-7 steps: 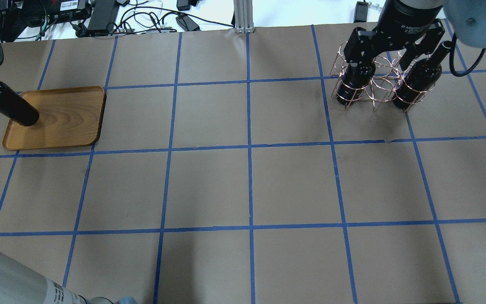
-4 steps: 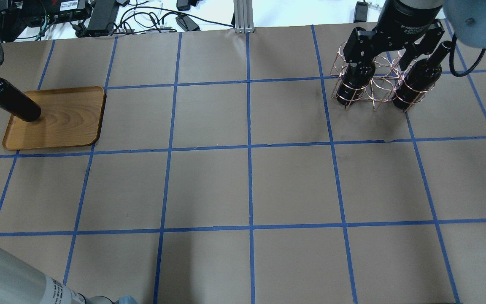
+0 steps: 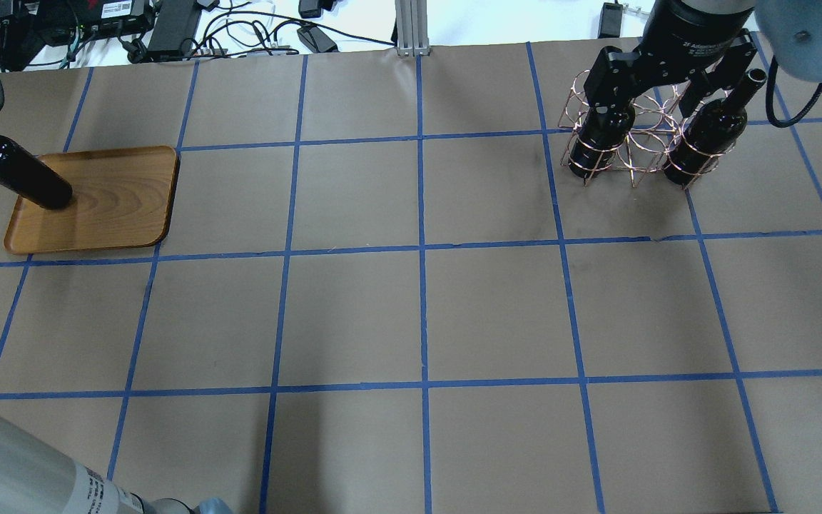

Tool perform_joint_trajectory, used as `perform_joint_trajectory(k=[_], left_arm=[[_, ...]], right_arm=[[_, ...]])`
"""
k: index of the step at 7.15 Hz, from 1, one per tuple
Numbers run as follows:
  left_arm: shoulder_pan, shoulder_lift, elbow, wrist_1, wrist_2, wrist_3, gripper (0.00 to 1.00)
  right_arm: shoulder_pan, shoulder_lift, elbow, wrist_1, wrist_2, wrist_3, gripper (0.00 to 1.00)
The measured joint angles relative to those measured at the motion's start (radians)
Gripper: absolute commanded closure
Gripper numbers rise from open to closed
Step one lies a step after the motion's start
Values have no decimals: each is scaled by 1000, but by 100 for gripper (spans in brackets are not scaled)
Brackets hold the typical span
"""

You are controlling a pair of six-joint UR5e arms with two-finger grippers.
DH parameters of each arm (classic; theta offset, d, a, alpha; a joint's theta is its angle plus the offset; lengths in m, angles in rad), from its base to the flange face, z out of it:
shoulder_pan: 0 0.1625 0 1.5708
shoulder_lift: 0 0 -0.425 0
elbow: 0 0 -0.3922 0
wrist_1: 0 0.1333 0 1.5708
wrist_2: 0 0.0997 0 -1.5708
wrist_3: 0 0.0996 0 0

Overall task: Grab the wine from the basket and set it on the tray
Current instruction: 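Lower the bottle onto the wooden tray with the left gripper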

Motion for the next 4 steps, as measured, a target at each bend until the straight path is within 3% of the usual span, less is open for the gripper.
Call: perform_joint_trajectory(k=[1, 2, 3, 4], left_arm=[[5, 0, -2, -1, -14, -3, 92], [11, -1, -4, -1, -21, -4, 79], [14, -1, -7, -1, -24, -4, 78], [17, 0, -8, -1, -25, -5, 66]], right_arm=[[0, 0, 0, -1, 0, 2, 0], [0, -1, 1, -3, 0, 3, 0], [0, -1, 1, -5, 0, 4, 0], [0, -1, 1, -5, 0, 5, 0]])
